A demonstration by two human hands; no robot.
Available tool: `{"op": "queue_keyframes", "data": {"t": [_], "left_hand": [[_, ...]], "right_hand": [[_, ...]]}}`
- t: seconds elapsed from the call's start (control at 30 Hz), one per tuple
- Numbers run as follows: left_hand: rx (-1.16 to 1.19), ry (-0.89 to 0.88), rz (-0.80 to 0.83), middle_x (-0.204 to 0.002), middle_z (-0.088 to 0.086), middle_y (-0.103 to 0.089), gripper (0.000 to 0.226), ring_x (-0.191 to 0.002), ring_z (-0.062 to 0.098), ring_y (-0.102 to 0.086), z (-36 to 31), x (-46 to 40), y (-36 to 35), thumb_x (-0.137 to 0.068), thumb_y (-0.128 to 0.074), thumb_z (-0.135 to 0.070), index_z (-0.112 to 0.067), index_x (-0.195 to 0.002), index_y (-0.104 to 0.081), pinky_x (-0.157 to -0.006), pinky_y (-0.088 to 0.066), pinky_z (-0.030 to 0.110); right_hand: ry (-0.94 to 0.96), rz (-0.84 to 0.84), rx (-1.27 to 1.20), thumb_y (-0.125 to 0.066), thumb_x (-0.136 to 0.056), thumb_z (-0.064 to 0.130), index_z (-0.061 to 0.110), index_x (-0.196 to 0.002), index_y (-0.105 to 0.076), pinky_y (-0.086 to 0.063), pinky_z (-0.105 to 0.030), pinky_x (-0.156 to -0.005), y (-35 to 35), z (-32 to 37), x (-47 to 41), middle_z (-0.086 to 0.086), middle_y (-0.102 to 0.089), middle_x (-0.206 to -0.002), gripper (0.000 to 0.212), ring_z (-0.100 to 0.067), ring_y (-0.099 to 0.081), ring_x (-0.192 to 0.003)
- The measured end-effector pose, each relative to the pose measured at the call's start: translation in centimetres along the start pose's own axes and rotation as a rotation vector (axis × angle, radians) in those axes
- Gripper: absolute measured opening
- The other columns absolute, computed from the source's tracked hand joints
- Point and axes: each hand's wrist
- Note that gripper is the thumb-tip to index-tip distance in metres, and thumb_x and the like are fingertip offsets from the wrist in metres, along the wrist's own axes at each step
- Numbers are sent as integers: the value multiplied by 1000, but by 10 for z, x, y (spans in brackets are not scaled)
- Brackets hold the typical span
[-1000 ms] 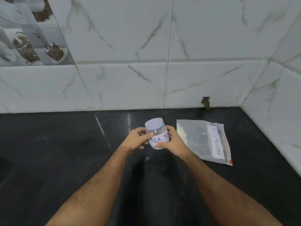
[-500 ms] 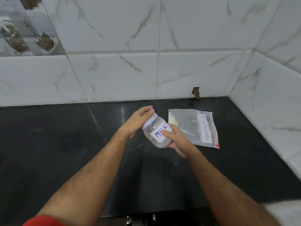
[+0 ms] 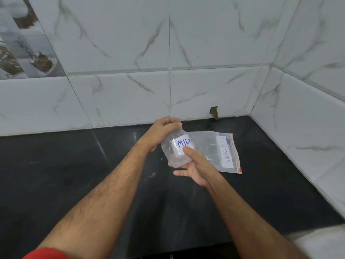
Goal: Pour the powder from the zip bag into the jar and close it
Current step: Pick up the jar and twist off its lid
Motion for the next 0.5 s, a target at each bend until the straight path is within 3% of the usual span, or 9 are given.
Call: {"op": "queue_keyframes", "data": {"t": [0.1, 0.17, 0.33, 0.43, 0.5], "left_hand": [[-19, -12, 17, -98, 5, -75, 34, -88, 17, -71, -6, 2, -1, -77, -71, -33, -19, -108, -71, -83, -58, 32], [-18, -18, 30, -100, 8, -74, 31, -88, 19, -70, -11, 4, -1, -80, -70, -30, -17, -108, -70, -81, -58, 32], [-25, -20, 46, -106, 17, -69, 30, -90, 26, -66, -20, 11, -3, -78, -70, -28, -15, -105, -66, -87, -54, 41], [-32, -11, 45, -102, 15, -69, 27, -85, 24, -66, -23, 13, -1, -78, -70, -28, -17, -102, -64, -81, -54, 38], [-138, -8, -20, -96, 8, -69, 21, -78, 18, -65, -19, 14, -4, -82, -69, -30, -18, -99, -62, -73, -54, 33]], "right_hand": [[61, -92, 32, -79, -70, 41, 13, -134, -50, -59, -37, -67, -6, 8, 2, -23, -63, -128, 76, -37, -68, -103], [100, -124, 42, -76, -73, 35, 11, -133, -50, -58, -35, -64, -10, 10, 4, -24, -61, -128, 69, -36, -66, -102], [179, -187, 77, -79, -69, 36, 16, -129, -53, -57, -33, -63, -18, 5, 8, -17, -62, -123, 69, -31, -64, -105], [213, -236, 136, -83, -61, 41, 18, -131, -51, -57, -29, -61, -23, 2, 7, -10, -63, -120, 80, -30, -65, -107], [278, -313, 331, -86, -64, 33, 24, -133, -48, -59, -26, -64, -22, -1, 4, -1, -63, -118, 79, -23, -64, -107]]}}
Point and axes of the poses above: each hand's wrist, its own x-axis away from the middle knuckle, its own y-axis out of the back of the hand, z = x × y
